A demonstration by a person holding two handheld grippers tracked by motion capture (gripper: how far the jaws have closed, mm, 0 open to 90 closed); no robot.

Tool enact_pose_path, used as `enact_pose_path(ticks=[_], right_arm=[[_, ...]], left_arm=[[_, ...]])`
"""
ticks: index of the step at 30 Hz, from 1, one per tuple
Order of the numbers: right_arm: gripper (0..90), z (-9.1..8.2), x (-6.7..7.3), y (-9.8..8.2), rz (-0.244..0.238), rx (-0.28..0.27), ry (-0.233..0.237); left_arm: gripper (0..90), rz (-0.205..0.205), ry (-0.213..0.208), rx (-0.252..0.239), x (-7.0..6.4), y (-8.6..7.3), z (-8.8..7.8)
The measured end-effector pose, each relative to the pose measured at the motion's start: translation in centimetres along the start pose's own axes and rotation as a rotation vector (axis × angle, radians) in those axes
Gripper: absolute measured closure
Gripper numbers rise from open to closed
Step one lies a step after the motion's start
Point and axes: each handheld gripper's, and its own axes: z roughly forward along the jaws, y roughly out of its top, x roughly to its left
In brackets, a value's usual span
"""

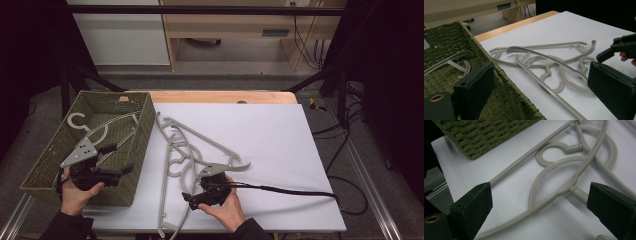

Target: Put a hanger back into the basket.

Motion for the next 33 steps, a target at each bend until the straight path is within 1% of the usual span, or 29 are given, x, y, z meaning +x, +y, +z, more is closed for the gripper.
enact_pose_path(ticks=[1,2,3,4,6,7,8,9,10,11,13,14,17,18,20,22,23,24,25,26,27,28,31,33], right_arm=[[6.8,0.0,0.0,0.0,0.0,0.0,0.0],[7.3,0.6,0.0,-0.4,0.003,0.025,-0.012],[7.3,0.6,0.0,-0.4,0.003,0.025,-0.012],[7.7,1.2,-0.1,-0.7,0.002,0.046,-0.021],[7.8,1.3,0.0,-0.8,0.009,0.049,-0.025],[7.8,1.5,0.0,-1.0,0.009,0.061,-0.027],[8.0,1.7,-0.1,-1.1,0.002,0.062,-0.025],[8.5,2.0,0.0,-1.2,0.009,0.067,-0.034],[8.6,2.2,0.0,-1.4,0.005,0.073,-0.03],[8.9,2.4,0.1,-1.5,0.022,0.088,-0.032],[9.4,2.6,0.0,-1.7,0.004,0.088,-0.025],[10.3,2.7,0.1,-1.9,0.011,0.096,-0.029],[10.8,2.9,0.1,-2.0,0.001,0.103,-0.034],[11.0,3.0,0.1,-2.1,0.003,0.117,-0.038],[11.7,3.2,0.1,-2.3,-0.005,0.121,-0.028],[11.8,3.2,0.2,-2.3,0.0,0.126,-0.03],[12.4,3.4,0.2,-2.4,-0.001,0.119,-0.034],[13.6,3.3,0.2,-2.4,-0.016,0.118,-0.032],[13.6,3.3,0.2,-2.4,-0.016,0.118,-0.032],[14.2,3.3,0.2,-2.4,-0.015,0.121,-0.036],[15.5,3.3,0.1,-2.4,-0.027,0.122,-0.046],[15.5,3.3,0.2,-2.4,-0.022,0.125,-0.05],[17.8,3.2,0.2,-2.4,-0.024,0.13,-0.049],[21.6,3.0,0.0,-2.3,-0.038,0.143,-0.052]], left_arm=[[7.3,0.001,0.001,-0.001,0.0,0.0,0.0],[7.4,0.002,0.001,-0.003,0.0,0.0,-0.1],[7.4,0.002,0.001,-0.003,0.0,0.0,-0.1],[7.4,-0.001,0.002,-0.004,0.0,0.0,-0.1],[7.5,-0.001,0.003,-0.005,0.0,0.0,-0.2],[7.4,-0.002,0.004,-0.006,0.0,0.0,-0.2],[7.4,-0.002,0.007,-0.007,0.0,0.0,-0.2],[7.5,-0.003,0.006,-0.007,0.0,0.0,-0.3],[7.6,-0.001,0.008,-0.009,0.0,0.1,-0.3],[7.6,-0.001,0.009,-0.011,0.0,0.1,-0.3],[7.6,-0.001,0.01,-0.012,0.0,0.1,-0.3],[7.5,-0.002,0.012,-0.01,0.0,0.1,-0.3],[7.6,-0.003,0.01,-0.007,0.0,0.0,-0.2],[7.6,-0.002,0.011,-0.005,0.0,0.0,-0.2],[7.7,-0.003,0.011,-0.006,0.0,0.0,-0.2],[7.7,-0.003,0.011,-0.006,0.0,0.0,-0.2],[7.8,-0.002,0.011,-0.005,0.0,0.0,-0.2],[7.8,-0.002,0.011,-0.005,0.0,0.0,-0.2],[7.8,-0.002,0.011,-0.004,-0.1,0.0,-0.2],[7.9,-0.001,0.01,-0.004,-0.1,0.0,-0.1],[7.9,-0.001,0.009,-0.003,-0.1,0.0,-0.1],[7.9,0.003,0.011,-0.001,-0.1,0.0,-0.1],[7.9,0.0,0.008,-0.002,-0.1,0.0,-0.2],[8.0,-0.002,0.009,-0.005,-0.1,0.0,-0.3]])
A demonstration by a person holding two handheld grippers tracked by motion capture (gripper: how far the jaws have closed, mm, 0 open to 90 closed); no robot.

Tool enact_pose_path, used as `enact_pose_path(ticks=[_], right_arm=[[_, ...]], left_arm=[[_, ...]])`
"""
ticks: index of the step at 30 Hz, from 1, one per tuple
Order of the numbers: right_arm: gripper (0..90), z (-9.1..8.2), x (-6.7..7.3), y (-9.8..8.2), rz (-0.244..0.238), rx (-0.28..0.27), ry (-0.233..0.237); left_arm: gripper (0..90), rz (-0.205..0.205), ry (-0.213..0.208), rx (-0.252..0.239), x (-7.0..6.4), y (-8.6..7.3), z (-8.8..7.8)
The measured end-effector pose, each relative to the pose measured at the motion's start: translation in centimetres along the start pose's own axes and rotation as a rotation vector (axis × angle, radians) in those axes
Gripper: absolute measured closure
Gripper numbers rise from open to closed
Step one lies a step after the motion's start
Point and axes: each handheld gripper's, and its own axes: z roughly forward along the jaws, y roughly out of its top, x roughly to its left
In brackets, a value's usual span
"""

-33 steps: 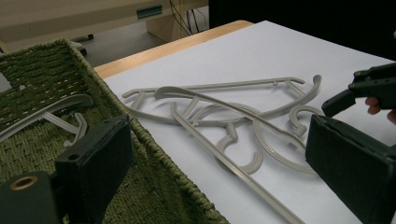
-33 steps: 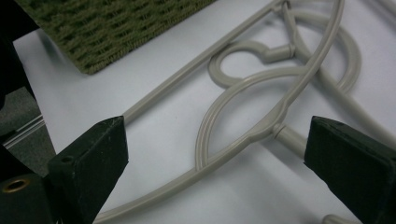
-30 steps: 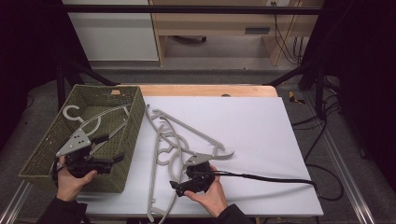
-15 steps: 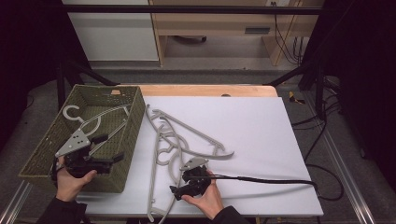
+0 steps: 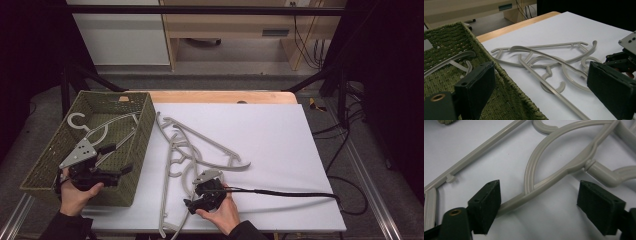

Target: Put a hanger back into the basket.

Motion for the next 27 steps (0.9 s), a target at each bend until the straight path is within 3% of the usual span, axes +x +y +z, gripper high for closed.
enact_pose_path(ticks=[4,5,9,15,27], right_arm=[[25.7,-0.2,-0.2,0.0,-0.017,0.022,-0.033],[28.0,-0.4,-0.1,0.1,0.004,0.042,-0.046],[32.2,-0.5,-0.3,0.1,-0.006,0.045,-0.058],[43.5,-0.8,-0.6,0.2,-0.005,0.061,-0.066],[50.7,-1.2,-1.1,0.8,0.034,0.124,-0.07]], left_arm=[[8.2,-0.002,0.0,-0.003,0.0,0.0,-0.1],[8.2,-0.002,-0.001,-0.003,0.0,0.0,-0.1],[8.2,0.002,-0.004,0.0,-0.1,0.0,0.0],[8.2,0.007,-0.003,0.001,-0.1,0.0,0.0],[8.3,0.012,-0.001,0.006,-0.2,0.0,0.1]])
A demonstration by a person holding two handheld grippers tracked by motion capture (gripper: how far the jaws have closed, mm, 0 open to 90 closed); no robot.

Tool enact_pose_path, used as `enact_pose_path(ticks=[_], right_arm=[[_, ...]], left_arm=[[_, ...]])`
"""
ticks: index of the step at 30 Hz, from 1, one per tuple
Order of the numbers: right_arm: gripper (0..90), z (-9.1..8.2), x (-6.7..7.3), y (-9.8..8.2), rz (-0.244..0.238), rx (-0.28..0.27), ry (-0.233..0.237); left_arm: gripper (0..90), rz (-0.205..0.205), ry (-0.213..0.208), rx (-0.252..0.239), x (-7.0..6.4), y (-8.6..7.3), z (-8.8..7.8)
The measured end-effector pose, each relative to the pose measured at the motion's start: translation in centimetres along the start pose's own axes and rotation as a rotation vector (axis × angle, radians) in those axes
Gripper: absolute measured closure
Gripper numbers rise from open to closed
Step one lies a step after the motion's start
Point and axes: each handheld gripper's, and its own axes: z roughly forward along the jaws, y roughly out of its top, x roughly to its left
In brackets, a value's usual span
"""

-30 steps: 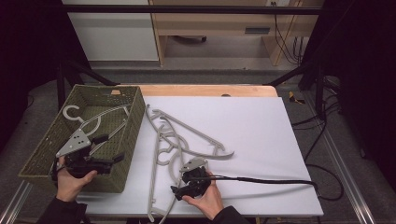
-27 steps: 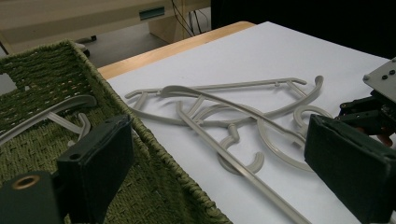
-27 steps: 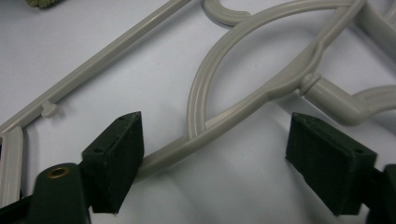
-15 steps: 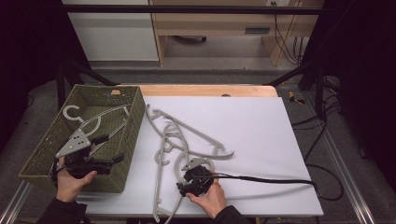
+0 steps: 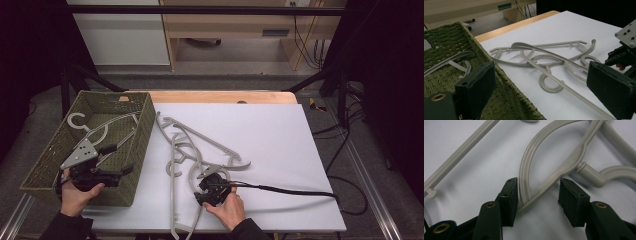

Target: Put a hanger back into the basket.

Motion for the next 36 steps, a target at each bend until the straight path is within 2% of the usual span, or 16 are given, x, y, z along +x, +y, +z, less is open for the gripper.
enact_pose_path(ticks=[1,4,7,10,12,15,16,22,27,30,33,34,36], right_arm=[[51.3,0.0,0.0,0.1,0.015,0.0,-0.001],[51.6,-0.1,0.0,0.1,0.008,0.006,-0.005],[51.2,-0.1,0.2,-0.1,0.003,-0.012,-0.016],[44.0,0.3,0.4,-0.4,-0.012,-0.023,-0.025],[44.1,0.3,0.5,-0.4,-0.014,-0.024,-0.026],[48.1,0.3,0.6,-0.5,-0.015,-0.034,-0.045],[52.0,0.2,0.5,-0.5,-0.008,-0.032,-0.05],[58.5,0.1,0.2,-0.3,-0.011,-0.012,-0.049],[62.3,-0.3,-0.5,0.0,0.018,0.033,-0.038],[63.6,-0.5,-0.9,0.1,0.018,0.054,-0.047],[65.7,-0.7,-1.9,0.0,0.056,0.046,-0.038],[66.8,-0.8,-2.2,0.0,0.076,0.049,-0.049],[68.3,-1.1,-3.1,-0.1,0.085,0.042,-0.048]], left_arm=[[8.3,-0.001,0.0,-0.001,0.0,0.0,0.0],[8.3,-0.001,0.001,-0.002,0.0,0.0,-0.1],[8.3,0.0,0.001,-0.005,0.0,0.1,-0.1],[8.4,-0.001,0.001,-0.005,0.0,0.1,-0.1],[8.4,-0.001,0.0,-0.003,0.0,0.0,-0.1],[8.4,0.003,0.0,0.0,-0.1,0.0,0.0],[8.4,0.003,-0.002,-0.001,-0.2,0.1,0.0],[8.4,0.0,-0.001,-0.002,-0.1,0.0,0.0],[8.4,0.003,-0.002,-0.008,-0.2,0.1,-0.2],[8.4,0.002,-0.002,-0.004,-0.2,0.1,-0.1],[8.4,0.004,-0.002,-0.003,-0.2,0.1,0.0],[8.4,0.004,-0.003,-0.004,-0.2,0.1,0.0],[8.4,0.005,-0.003,-0.003,-0.2,0.1,0.0]])
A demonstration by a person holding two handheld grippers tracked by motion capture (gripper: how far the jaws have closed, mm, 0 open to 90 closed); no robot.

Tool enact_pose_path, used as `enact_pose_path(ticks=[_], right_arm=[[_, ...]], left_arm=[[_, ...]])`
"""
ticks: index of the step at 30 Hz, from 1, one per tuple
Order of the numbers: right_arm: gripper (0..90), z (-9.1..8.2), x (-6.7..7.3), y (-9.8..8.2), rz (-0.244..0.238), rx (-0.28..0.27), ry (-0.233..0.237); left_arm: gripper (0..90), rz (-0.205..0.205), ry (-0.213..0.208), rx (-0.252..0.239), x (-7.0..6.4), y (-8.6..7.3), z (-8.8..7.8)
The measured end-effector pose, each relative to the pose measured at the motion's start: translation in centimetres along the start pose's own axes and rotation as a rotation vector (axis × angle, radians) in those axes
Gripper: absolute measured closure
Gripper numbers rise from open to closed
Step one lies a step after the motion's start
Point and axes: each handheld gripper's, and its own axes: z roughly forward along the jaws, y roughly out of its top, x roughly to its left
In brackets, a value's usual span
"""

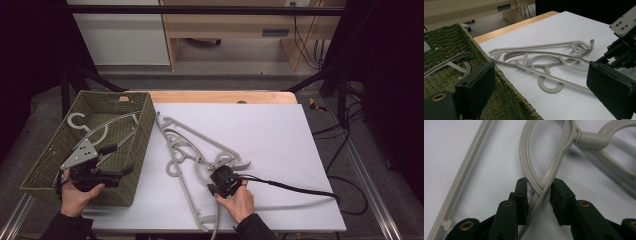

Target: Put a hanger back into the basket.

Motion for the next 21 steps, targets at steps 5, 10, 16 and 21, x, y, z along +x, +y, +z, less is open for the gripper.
enact_pose_path(ticks=[5,10,16,21], right_arm=[[69.2,-0.4,-2.0,-0.2,0.016,0.002,0.013],[67.9,-0.7,-3.3,-0.8,0.015,-0.019,0.013],[57.9,-2.1,-3.7,-1.8,0.005,-0.092,0.018],[56.1,-2.0,-3.4,-2.1,0.038,-0.062,0.044]], left_arm=[[8.4,0.001,-0.003,0.003,0.0,0.0,0.1],[8.4,0.002,-0.004,0.004,-0.1,0.0,0.1],[8.4,0.003,-0.006,0.002,-0.1,0.0,0.0],[8.4,0.006,-0.007,0.008,-0.2,0.0,0.2]])
